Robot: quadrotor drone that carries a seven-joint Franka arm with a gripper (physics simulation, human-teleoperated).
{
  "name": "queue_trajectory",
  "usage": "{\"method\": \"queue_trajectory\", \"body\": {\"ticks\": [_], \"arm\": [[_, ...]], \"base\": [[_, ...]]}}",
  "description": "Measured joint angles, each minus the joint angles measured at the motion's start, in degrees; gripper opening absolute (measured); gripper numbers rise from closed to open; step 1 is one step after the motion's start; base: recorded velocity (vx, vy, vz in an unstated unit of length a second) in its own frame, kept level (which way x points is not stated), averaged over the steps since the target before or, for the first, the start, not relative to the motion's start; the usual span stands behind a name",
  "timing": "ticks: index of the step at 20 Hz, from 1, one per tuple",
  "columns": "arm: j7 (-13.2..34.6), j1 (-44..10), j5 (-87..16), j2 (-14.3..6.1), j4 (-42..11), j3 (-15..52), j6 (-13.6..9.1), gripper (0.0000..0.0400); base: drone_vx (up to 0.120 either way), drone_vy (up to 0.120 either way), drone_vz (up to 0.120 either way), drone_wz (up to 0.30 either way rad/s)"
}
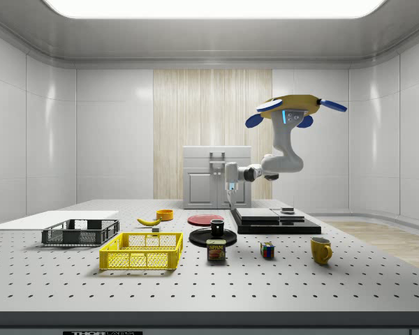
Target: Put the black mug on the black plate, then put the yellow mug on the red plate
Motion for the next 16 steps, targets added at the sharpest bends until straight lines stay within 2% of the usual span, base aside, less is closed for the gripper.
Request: {"method": "queue_trajectory", "body": {"ticks": [16], "arm": [[0.0, 0.0, 0.1, -0.2, 0.0, 0.0, 0.2, 0.04]], "base": [[-0.12, 0.12, 0.0, 0.0]]}}
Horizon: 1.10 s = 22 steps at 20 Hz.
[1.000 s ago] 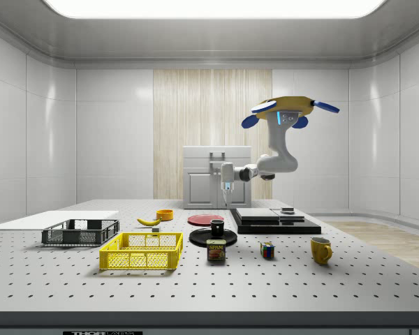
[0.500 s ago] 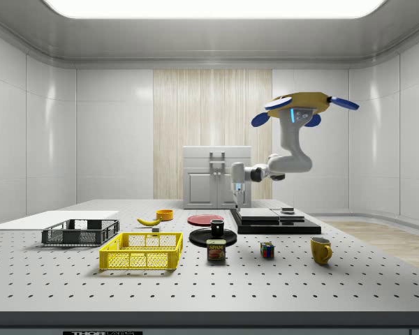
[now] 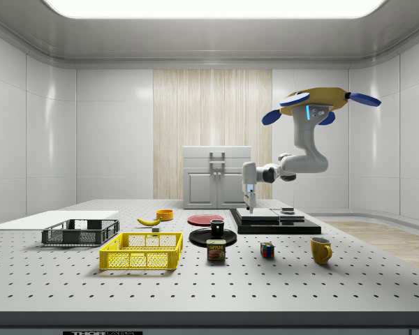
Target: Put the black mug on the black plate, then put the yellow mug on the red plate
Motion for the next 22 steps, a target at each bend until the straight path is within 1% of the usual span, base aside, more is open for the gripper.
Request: {"method": "queue_trajectory", "body": {"ticks": [22], "arm": [[0.0, 0.0, 0.1, -0.2, 0.0, 0.0, 0.1, 0.04]], "base": [[-0.12, 0.12, 0.0, 0.0]]}}
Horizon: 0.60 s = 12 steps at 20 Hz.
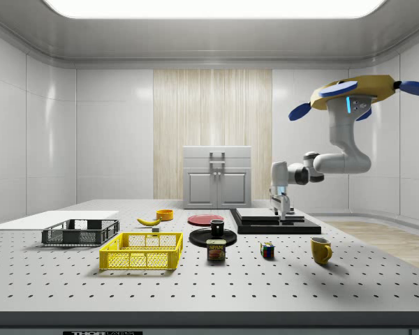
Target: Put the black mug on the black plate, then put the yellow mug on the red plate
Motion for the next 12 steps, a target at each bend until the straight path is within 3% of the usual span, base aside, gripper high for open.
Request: {"method": "queue_trajectory", "body": {"ticks": [9, 12], "arm": [[0.0, 0.0, 0.0, 0.0, 0.0, 0.0, 0.0, 0.04], [0.0, 0.0, 0.0, -0.1, 0.0, 0.0, 0.1, 0.04]], "base": [[-0.12, 0.0, 0.0, 0.0], [-0.12, 0.0, -0.107, 0.0]]}}
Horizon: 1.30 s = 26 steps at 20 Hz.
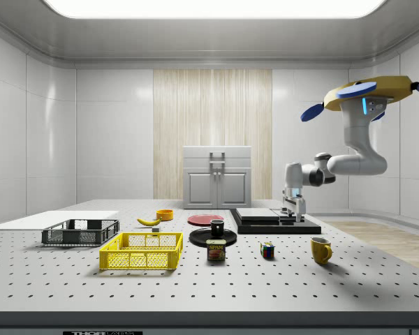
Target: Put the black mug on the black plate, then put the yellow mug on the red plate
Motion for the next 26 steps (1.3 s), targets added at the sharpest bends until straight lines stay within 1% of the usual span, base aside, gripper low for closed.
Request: {"method": "queue_trajectory", "body": {"ticks": [6, 15, 17, 23, 26], "arm": [[0.0, 0.0, 0.0, 0.0, 0.0, 0.0, 0.0, 0.04], [0.0, 0.0, 0.0, -0.1, 0.0, 0.0, 0.0, 0.04], [0.0, 0.0, 0.0, -0.1, 0.0, 0.0, 0.1, 0.04], [0.0, 0.0, 0.0, -0.1, 0.0, 0.0, 0.1, 0.04], [0.0, -0.1, -0.5, -0.1, 0.1, -0.6, 0.3, 0.04]], "base": [[-0.12, 0.0, -0.113, 0.0], [-0.12, 0.0, 0.0, 0.0], [-0.12, 0.0, -0.08, 0.0], [0.0, 0.0, -0.1, 0.0], [0.0, 0.0, -0.013, 0.0]]}}
